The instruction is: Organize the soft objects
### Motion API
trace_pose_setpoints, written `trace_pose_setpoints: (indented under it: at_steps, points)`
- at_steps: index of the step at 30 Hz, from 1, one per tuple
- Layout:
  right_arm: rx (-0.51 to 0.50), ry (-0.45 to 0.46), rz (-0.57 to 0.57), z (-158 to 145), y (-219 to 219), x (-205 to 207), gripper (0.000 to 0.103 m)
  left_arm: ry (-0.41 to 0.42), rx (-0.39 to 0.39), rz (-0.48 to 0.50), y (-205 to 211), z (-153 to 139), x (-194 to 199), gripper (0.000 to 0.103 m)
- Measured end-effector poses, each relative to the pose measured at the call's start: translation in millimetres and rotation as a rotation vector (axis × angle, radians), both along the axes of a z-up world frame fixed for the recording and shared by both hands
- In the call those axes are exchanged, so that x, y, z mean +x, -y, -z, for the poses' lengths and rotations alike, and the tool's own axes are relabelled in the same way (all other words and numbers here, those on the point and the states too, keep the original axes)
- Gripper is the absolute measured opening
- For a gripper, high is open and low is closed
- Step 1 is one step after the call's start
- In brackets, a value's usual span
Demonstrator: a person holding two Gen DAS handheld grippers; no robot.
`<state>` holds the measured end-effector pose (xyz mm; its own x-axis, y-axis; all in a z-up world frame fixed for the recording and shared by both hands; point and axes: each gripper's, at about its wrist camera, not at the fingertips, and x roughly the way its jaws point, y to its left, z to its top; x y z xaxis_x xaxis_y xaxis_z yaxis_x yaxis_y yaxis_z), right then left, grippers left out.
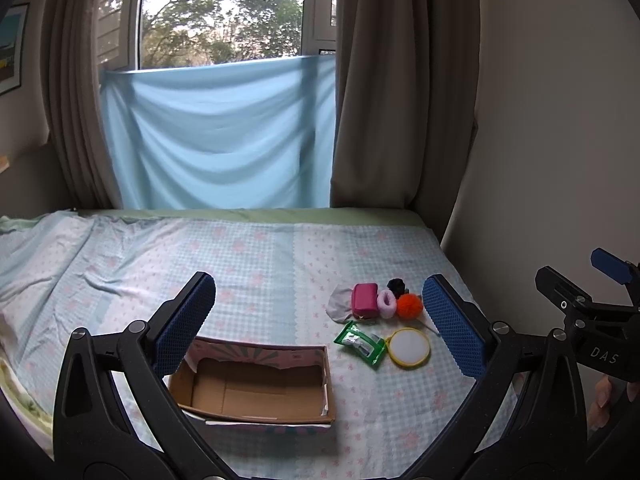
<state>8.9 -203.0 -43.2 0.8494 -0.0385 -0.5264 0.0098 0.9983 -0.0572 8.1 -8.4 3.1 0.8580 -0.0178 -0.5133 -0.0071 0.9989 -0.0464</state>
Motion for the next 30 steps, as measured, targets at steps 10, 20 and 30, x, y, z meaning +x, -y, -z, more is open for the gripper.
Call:
trace_pose_setpoints:
  at_steps: [10,20,30]
  points:
    - [-0.001,0.001,0.0,0.2,0.1,0.3,0.103,-0.003,0.0,-0.001,0.8,-0.4,-0.2,0.103]
    - [0.002,-0.003,0.004,0.3,0.4,1.3,0.103,-0.011,0.003,0.004,0.7,-1.7,-0.4,0.103]
    - [0.004,-0.004,0.008,-0.1,1.8,1.2,0.103,-0.013,0.003,0.007,-0.1,-2.7,0.5,0.103]
